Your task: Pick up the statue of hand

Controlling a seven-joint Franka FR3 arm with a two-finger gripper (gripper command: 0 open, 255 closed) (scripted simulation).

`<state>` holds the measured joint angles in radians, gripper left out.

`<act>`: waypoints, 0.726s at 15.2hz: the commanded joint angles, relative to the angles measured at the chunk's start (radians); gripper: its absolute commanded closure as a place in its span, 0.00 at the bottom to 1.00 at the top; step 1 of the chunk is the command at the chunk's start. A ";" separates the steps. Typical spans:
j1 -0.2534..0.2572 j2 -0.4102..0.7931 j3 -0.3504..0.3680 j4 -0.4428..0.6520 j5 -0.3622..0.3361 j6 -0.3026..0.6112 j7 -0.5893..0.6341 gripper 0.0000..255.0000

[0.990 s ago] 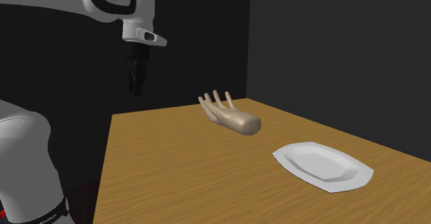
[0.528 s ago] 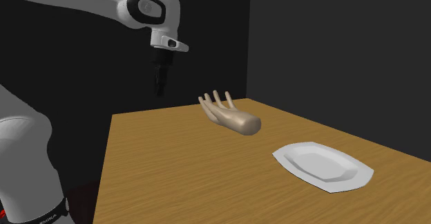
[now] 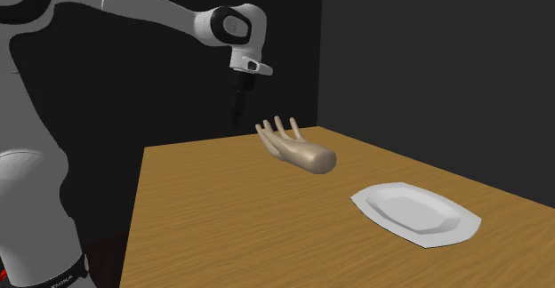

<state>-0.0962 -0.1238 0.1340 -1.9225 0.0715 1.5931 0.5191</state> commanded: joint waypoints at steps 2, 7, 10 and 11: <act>-0.008 0.124 0.000 0.120 0.003 0.001 0.085 0.00; -0.018 0.329 -0.018 0.343 0.006 -0.019 0.205 0.00; -0.024 0.456 -0.033 0.499 0.012 -0.047 0.271 0.00; -0.024 0.464 -0.035 0.509 0.012 -0.050 0.275 0.00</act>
<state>-0.1178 0.3194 0.1032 -1.4385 0.0821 1.5469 0.7815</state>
